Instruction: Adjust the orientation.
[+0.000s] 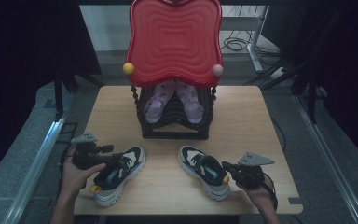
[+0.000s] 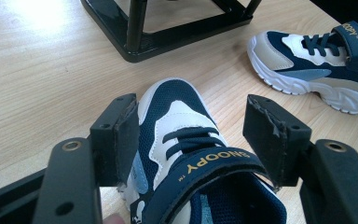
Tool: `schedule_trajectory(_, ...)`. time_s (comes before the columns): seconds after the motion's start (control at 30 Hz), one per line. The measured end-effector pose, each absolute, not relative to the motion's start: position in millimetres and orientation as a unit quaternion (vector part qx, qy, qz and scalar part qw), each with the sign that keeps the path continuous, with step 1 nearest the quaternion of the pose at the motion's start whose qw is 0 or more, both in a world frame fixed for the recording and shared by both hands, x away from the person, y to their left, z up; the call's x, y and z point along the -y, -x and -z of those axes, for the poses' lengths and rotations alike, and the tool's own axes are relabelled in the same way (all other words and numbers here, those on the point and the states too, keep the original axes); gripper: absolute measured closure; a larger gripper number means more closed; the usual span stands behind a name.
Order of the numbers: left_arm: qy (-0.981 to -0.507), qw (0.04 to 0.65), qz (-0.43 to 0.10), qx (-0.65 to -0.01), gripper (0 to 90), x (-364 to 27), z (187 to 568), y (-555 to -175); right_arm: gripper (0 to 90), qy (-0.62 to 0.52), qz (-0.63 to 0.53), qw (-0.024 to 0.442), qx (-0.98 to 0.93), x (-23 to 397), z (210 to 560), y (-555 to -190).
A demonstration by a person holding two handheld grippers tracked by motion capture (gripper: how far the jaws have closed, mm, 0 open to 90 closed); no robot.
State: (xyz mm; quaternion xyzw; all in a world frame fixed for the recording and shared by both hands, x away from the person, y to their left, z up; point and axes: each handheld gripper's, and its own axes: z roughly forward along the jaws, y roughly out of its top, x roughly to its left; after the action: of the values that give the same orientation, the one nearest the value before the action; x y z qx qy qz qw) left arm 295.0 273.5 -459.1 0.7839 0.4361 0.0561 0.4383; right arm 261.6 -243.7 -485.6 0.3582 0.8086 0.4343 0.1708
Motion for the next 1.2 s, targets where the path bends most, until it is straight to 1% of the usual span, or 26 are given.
schedule_trajectory(1.2, -0.786, 0.436, -0.051, -0.436, 36.5, -272.8, 460.3, -295.5, 90.0, -0.353, -0.435, 0.17, -0.811, 238.9, 483.2, -250.9)
